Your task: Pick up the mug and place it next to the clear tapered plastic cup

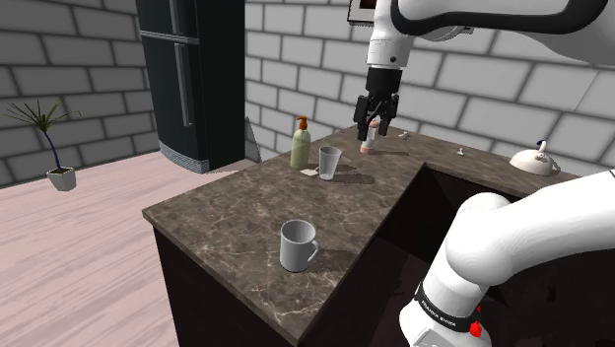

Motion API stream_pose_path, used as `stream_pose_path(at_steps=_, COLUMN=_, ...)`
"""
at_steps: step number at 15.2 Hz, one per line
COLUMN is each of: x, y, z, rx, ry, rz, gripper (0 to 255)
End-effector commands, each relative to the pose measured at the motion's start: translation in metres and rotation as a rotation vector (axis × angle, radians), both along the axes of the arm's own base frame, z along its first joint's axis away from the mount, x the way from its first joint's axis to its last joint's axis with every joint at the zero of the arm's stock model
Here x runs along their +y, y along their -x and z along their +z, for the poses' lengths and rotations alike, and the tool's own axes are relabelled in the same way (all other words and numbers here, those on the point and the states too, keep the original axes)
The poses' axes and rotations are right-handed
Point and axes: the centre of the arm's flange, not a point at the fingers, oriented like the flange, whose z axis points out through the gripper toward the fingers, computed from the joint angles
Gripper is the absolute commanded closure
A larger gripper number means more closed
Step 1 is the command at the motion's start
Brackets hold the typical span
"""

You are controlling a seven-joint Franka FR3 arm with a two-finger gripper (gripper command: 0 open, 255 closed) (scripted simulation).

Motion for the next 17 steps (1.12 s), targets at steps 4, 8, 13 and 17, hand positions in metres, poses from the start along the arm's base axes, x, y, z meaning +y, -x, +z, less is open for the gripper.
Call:
stream_pose_path(at_steps=4, x=0.021, y=-0.006, z=-0.032, rx=-0.009, ry=-0.009, rz=0.014, gripper=0)
stream_pose_path(at_steps=8, x=0.05, y=-0.013, z=-0.074, rx=-0.021, ry=-0.021, rz=0.032, gripper=0)
stream_pose_path(at_steps=13, x=0.088, y=-0.022, z=-0.125, rx=-0.036, ry=-0.036, rz=0.054, gripper=0)
stream_pose_path(at_steps=17, x=0.118, y=-0.03, z=-0.166, rx=-0.048, ry=-0.047, rz=0.073, gripper=0)
